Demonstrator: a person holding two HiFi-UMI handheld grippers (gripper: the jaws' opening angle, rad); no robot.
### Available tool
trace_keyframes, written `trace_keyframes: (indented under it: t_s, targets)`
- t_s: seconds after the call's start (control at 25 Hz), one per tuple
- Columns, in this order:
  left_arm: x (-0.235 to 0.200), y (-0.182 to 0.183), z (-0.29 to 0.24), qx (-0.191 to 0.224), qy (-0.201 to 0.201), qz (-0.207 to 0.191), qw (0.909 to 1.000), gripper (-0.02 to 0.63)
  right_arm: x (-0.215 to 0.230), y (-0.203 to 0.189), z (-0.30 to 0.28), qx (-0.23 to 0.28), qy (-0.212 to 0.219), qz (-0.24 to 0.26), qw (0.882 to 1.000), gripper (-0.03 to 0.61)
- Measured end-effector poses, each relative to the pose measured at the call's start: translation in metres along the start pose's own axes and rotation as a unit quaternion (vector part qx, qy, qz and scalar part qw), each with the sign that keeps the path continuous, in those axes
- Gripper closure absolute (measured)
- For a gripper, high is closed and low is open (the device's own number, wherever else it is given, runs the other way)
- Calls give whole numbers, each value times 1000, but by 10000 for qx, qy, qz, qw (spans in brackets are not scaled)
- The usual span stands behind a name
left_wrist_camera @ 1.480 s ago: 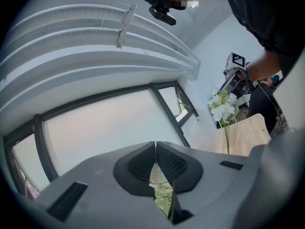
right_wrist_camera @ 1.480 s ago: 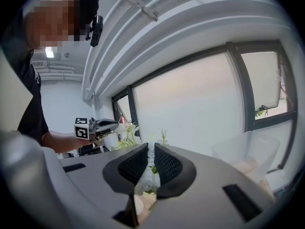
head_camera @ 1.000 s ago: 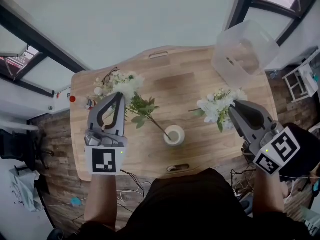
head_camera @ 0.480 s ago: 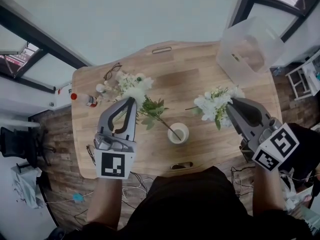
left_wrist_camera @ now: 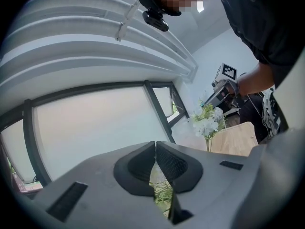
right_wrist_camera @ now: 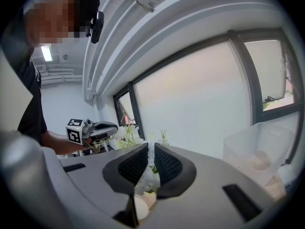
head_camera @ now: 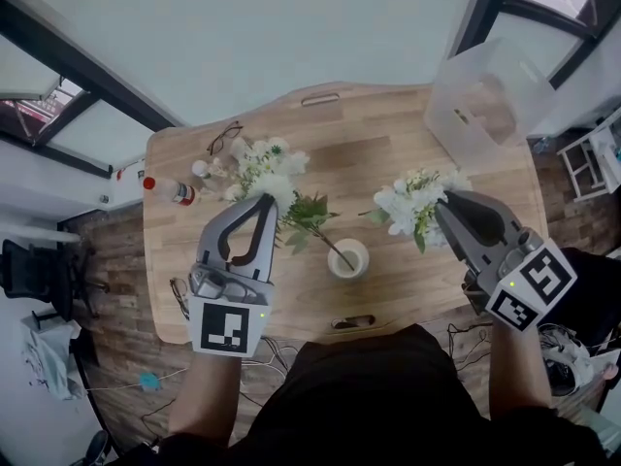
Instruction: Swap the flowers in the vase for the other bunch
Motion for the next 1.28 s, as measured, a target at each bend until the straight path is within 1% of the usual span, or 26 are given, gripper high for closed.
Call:
trace_keyframes:
  t_s: [0.36,0.52,0.72,1.28]
  targets:
    - [8,11,5,20,-72,-89,9999,598,-2,3,0,79,83,33,9999,517]
    - [9,13,8,30,-86,-12,10000,598,-3,3,0,85,99,37,9999,517]
    - [12,21,10,15,-139,-159,9998,598,-3,6,2,69,124,-8,9999,517]
    - [28,25,12,61,-270,-65,9996,598,-1,4,0,5,152,43,9999,517]
Point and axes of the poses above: the fingertips, and each gripper's own axes: z backward along the fingers, x to its right, y out of its top, the point moved 7 cm from there along z, backward along the fingers, and after that the axes turned 5 degrees about -x, right-handed, at the moved point
